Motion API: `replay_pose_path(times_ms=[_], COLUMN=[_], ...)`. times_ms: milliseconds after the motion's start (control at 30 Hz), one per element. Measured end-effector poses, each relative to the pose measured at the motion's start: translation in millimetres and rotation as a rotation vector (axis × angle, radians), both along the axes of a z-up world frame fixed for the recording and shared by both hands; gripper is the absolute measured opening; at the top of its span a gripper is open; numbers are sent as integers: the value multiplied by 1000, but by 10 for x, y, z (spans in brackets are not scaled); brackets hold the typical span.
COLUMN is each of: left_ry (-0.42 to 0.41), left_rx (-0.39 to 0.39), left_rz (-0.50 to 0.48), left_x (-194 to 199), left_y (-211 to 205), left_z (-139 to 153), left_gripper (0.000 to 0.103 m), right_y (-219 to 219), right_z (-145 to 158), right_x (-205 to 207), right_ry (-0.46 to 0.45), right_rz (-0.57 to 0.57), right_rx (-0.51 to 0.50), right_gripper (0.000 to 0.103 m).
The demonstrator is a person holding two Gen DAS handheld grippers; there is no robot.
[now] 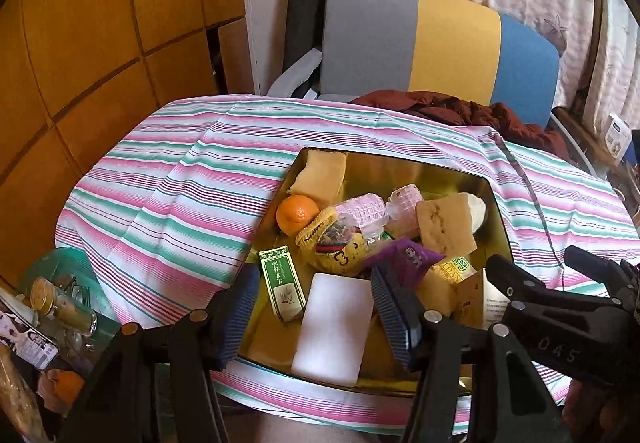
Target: Organize objects
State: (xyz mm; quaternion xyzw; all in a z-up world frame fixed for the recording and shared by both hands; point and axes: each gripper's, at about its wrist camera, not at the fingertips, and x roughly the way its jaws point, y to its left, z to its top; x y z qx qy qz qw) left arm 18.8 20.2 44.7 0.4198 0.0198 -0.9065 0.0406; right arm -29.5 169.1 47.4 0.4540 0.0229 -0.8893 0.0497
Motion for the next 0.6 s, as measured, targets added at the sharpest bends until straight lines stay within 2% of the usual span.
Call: replay_pose_path(times_ms=[333,600], left_ry=[-26,-11], left_rx=[-108,-113], left_rz=[64,48], left_x=[-36,-30], left_y=[-12,13], left_z=[-50,-69], left_gripper=[59,55], right_y=[-12,-1], right_z=[-41,-61], right_x=[-12,-24], right_ry=[-6,-14], right_rz=[1,-1], right_rx=[3,-4], right_gripper=[103,103])
